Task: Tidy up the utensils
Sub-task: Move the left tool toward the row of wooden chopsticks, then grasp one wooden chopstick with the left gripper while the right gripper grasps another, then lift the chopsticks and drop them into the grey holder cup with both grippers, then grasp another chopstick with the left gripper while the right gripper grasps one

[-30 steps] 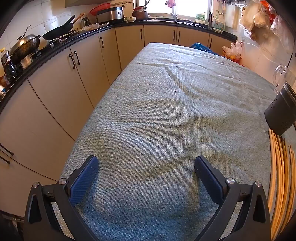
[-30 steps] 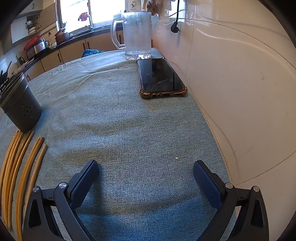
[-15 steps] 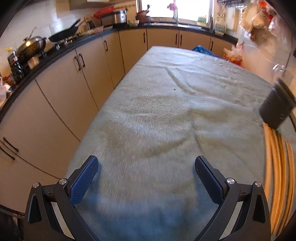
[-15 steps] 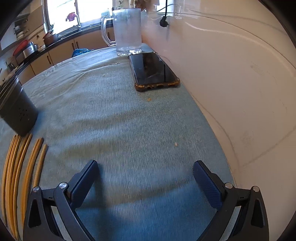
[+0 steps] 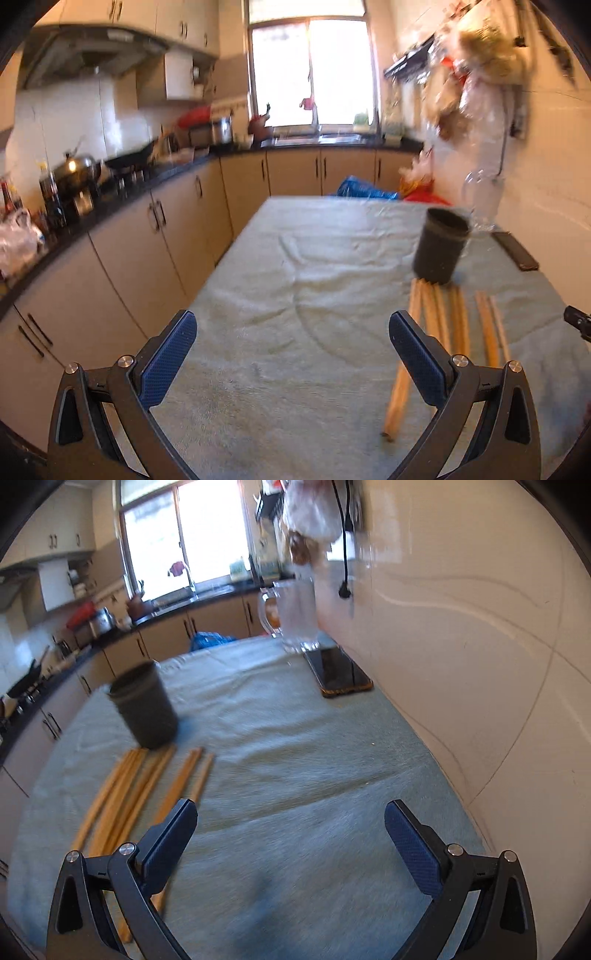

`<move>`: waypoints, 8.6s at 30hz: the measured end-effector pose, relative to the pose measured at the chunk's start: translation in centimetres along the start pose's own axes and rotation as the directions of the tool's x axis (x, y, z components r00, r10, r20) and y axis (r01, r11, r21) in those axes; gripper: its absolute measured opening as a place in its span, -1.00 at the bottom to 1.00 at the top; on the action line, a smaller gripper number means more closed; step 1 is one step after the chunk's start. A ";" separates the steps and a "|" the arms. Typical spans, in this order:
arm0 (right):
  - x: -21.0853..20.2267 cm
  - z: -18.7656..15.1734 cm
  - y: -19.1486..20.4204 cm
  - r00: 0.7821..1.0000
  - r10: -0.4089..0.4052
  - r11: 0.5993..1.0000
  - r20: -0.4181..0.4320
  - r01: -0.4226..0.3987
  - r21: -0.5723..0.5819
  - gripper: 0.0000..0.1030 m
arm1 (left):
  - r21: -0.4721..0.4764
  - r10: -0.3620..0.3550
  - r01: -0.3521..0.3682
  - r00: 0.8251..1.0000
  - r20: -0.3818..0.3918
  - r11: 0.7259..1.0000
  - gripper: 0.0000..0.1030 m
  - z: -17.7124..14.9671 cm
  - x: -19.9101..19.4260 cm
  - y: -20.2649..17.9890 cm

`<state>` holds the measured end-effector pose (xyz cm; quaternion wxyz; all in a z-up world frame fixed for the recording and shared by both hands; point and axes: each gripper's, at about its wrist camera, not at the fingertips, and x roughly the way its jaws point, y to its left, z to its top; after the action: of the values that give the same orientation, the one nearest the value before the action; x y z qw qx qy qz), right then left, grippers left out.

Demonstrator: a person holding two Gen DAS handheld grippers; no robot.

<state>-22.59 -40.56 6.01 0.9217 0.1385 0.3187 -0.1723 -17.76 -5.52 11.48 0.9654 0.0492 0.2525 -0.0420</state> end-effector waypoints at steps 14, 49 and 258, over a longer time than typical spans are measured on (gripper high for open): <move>-6.0 -2.0 4.5 0.990 -0.055 0.996 0.133 0.064 -0.067 0.99 | 0.062 0.029 -0.037 0.992 0.123 0.997 1.00 -0.7 -6.5 -2.5; -1.3 -3.1 4.4 0.994 -0.105 0.990 0.018 0.106 -0.095 0.99 | 0.160 -0.014 0.015 1.000 -0.006 0.987 1.00 -0.2 -1.1 -3.1; 10.3 -0.1 7.8 0.896 0.231 0.958 -0.380 -0.278 -0.071 -0.55 | -0.105 -0.363 0.374 0.732 -0.576 0.921 -0.87 -2.8 14.4 -8.7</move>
<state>-11.87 -35.83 0.55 0.8671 0.1514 0.4746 -0.0010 -7.53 -14.60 1.29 0.8120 0.0173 0.5415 -0.2173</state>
